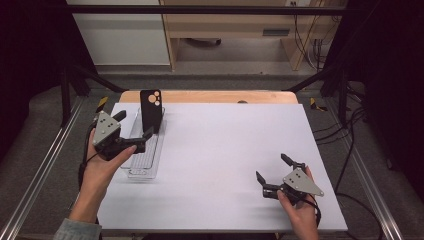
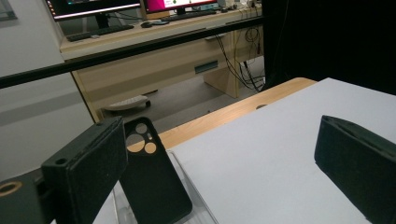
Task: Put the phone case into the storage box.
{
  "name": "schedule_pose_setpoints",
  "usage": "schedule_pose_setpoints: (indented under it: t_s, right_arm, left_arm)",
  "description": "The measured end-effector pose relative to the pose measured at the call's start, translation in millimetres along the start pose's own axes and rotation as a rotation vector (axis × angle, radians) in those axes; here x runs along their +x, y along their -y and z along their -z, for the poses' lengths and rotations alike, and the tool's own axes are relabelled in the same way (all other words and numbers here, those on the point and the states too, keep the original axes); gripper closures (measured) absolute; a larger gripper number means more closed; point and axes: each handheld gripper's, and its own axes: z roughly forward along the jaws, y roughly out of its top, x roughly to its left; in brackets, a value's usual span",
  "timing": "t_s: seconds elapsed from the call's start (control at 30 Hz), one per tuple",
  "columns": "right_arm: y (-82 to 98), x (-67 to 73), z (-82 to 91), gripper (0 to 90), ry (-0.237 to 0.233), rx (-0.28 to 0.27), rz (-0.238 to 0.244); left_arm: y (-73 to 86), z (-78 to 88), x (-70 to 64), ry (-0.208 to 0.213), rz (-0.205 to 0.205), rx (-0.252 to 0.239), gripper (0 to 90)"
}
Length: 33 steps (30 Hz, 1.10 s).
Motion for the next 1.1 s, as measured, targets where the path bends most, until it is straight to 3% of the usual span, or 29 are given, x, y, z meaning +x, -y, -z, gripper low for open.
schedule_pose_setpoints:
  t_s: [0.7, 1.1]
  right_arm:
    - [0.1, -0.2, -0.1, 3.2, -0.001, 0.002, 0.001]
    - [0.1, -0.4, 0.1, 3.2, 0.000, 0.003, 0.001]
  left_arm:
    - [8.8, 29.2, 7.8, -0.018, 0.017, -0.105, 1.0]
    - [28.0, 38.3, 8.8, -0.026, 0.040, -0.138, 0.7]
